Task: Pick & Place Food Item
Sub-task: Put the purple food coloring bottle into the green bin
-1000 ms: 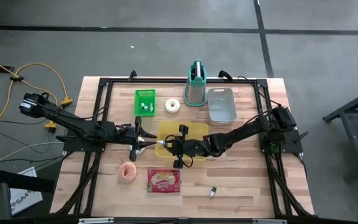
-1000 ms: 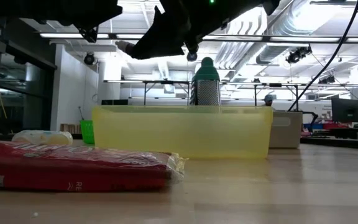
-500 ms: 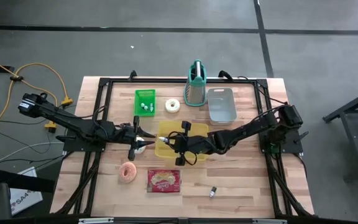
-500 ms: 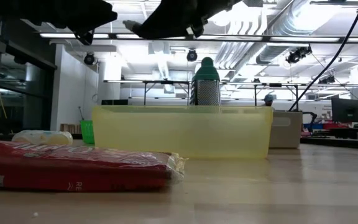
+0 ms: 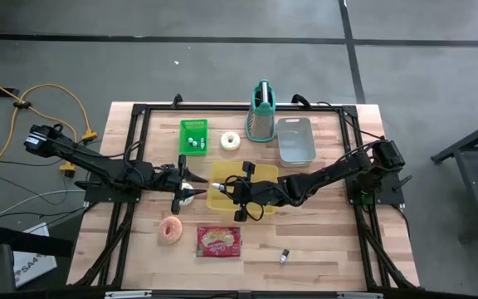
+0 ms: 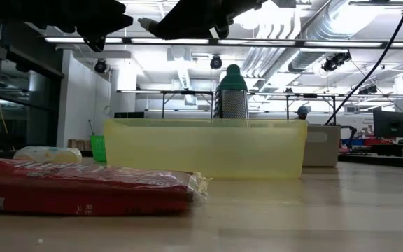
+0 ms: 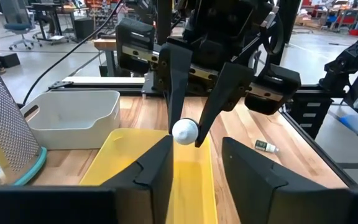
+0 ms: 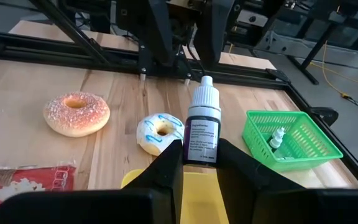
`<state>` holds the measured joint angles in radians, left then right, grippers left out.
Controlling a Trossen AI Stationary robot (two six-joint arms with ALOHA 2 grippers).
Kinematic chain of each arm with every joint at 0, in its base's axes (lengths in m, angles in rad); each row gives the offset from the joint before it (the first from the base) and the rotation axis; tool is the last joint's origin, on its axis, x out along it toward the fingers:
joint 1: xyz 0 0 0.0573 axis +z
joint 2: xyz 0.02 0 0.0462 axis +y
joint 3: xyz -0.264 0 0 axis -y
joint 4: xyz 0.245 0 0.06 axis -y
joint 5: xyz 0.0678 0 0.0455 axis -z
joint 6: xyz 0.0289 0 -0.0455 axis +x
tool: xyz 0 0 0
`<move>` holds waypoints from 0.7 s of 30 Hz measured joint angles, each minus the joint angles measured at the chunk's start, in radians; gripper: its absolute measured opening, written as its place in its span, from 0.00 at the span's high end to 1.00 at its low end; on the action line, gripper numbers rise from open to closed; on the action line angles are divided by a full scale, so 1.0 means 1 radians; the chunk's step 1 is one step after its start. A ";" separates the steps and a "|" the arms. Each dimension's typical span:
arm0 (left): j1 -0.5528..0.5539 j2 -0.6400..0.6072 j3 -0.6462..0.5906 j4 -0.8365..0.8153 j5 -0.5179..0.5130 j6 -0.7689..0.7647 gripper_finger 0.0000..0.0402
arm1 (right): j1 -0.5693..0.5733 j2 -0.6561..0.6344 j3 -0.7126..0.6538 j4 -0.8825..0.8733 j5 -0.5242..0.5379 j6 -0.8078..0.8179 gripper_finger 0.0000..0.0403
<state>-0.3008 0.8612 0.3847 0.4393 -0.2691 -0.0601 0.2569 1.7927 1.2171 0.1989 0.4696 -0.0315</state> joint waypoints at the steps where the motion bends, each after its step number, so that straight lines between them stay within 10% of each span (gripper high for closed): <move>1: 0.000 0.000 0.000 0.000 0.000 0.000 0.64 | 0.000 0.000 0.000 0.000 0.000 0.000 0.82; 21: 0.059 0.001 0.000 0.084 0.037 0.007 0.60 | -0.008 0.000 -0.001 0.200 -0.002 -0.131 0.82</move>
<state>-0.2416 0.8619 0.3847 0.5236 -0.2319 -0.0528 0.2489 1.7927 1.2163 0.3986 0.4680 -0.1622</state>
